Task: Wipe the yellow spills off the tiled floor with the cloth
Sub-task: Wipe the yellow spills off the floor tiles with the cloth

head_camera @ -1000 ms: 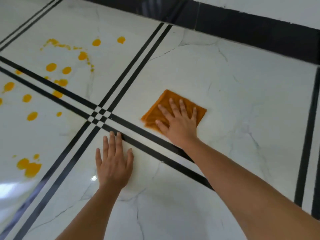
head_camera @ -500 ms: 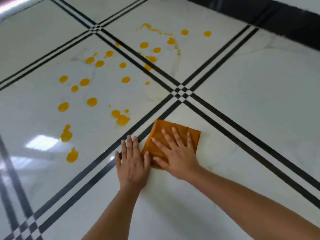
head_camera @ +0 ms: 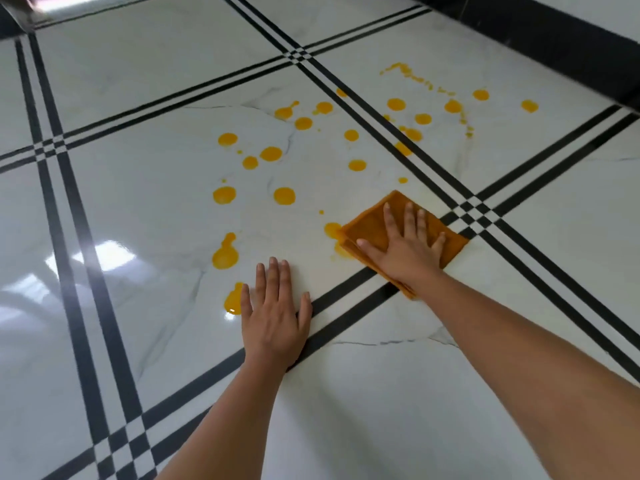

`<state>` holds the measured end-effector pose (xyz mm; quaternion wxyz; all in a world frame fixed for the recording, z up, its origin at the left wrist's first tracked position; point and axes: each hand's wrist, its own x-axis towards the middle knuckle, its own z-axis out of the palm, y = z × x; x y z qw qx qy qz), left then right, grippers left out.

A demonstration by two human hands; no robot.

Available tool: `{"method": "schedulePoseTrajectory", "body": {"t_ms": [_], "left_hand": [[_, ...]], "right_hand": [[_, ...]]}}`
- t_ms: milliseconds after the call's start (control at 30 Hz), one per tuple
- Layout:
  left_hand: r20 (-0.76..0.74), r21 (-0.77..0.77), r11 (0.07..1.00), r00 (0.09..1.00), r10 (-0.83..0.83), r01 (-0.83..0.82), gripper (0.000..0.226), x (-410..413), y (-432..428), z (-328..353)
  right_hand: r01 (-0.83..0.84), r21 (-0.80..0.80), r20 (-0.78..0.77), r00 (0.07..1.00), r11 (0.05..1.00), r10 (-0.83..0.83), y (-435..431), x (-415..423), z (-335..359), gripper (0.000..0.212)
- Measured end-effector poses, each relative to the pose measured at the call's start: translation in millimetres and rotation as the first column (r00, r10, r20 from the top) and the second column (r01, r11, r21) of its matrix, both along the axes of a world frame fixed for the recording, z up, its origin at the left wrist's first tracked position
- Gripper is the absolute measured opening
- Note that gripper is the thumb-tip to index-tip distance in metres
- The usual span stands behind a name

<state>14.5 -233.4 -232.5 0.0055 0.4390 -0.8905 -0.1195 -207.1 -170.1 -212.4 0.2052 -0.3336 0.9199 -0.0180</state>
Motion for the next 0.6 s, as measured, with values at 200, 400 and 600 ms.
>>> {"method": "schedulePoseTrajectory", "body": {"t_ms": [200,400,600], "left_hand": [[-0.032,-0.014,0.999,0.999,-0.036,0.036,0.077,18,-31,5],[-0.056,0.013,0.997,0.996,0.071,-0.071,0.077,57,-59,4],[-0.065,0.055,0.984,0.983,0.17,-0.167,0.075,112,-89,2]], "right_hand": [[-0.511,0.046,0.034,0.859,0.858,0.51,-23,24,3,0.074],[-0.24,0.042,-0.029,0.97,0.97,0.241,-74,43,2,0.072],[-0.619,0.031,-0.113,0.778,0.785,0.618,-76,87,-7,0.068]]}}
